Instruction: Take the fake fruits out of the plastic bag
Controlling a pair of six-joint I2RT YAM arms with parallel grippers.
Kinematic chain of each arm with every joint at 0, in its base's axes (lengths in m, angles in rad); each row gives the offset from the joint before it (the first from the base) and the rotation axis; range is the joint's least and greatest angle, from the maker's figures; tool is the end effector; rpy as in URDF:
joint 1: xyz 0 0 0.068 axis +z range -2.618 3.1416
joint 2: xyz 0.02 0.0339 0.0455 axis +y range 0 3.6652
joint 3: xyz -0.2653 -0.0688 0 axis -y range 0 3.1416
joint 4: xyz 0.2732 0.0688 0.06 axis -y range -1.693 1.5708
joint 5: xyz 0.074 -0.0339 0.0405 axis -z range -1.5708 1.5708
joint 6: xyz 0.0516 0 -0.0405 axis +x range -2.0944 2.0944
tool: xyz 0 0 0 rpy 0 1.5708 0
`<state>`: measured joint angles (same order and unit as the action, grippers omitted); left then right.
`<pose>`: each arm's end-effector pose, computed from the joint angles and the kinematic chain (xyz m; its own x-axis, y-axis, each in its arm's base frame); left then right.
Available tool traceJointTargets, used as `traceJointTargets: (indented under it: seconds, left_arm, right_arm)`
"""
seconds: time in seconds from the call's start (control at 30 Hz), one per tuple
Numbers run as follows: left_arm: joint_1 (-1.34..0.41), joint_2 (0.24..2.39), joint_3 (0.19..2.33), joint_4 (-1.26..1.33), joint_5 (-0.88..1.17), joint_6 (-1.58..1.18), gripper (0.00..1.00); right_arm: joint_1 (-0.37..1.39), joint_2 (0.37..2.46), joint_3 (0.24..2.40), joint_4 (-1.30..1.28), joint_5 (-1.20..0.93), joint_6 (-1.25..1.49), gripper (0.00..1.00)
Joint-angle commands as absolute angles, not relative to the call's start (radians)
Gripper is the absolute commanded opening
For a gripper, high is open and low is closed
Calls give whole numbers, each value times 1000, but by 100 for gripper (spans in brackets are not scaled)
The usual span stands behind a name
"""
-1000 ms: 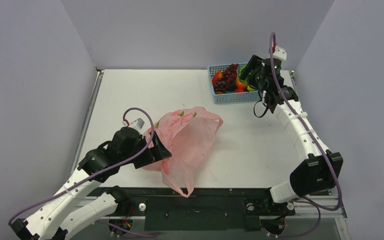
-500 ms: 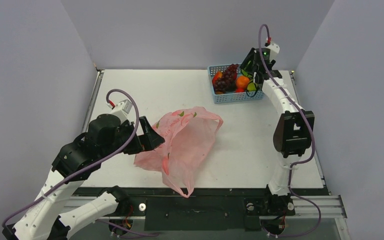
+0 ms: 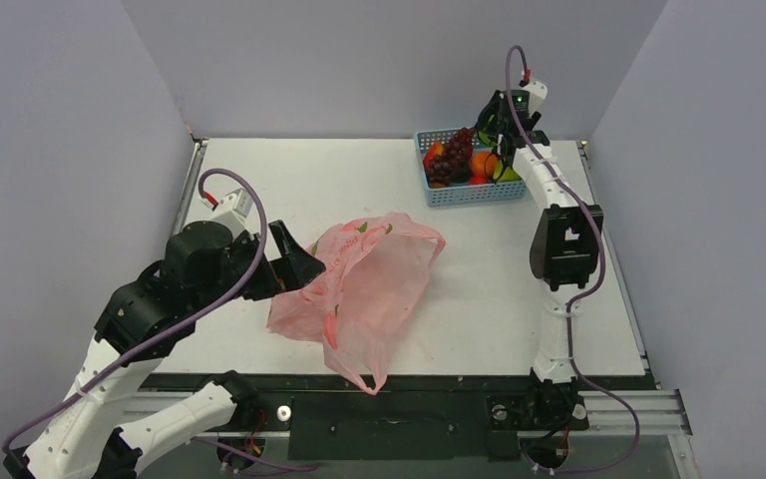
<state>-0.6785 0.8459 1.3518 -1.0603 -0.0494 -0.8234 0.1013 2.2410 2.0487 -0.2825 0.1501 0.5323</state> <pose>0.1267 -0.0989 0.4309 -0.7144 -0.3651 -0.5970 0.1033 0.7888 -0.6059 0.5734 0.0505 0.2709 -0.3755 0.4662 -0.8010 0.2587 0.8826 0.3925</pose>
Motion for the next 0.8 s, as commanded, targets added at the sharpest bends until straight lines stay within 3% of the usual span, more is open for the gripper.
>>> traceJointTargets:
  seconds: [0.0,0.33,0.57,0.77]
  left_arm:
    - [-671,850,1368,-1027,-69,-852,97]
    - [-668,903,1390,-1024,-55,-855,97]
    - [-669,927,1393,-1002,-41,-849,97]
    - [-667,954,1407,-996,-31,-825,97]
  right_arm:
    - [92,2297,2138,-276,163,498,8]
    - [96,2369,2183,-275,175,437,26]
    - [98,2384,2192,-288,193,404,57]
    - [114,2359,2202,-319,223,358,76]
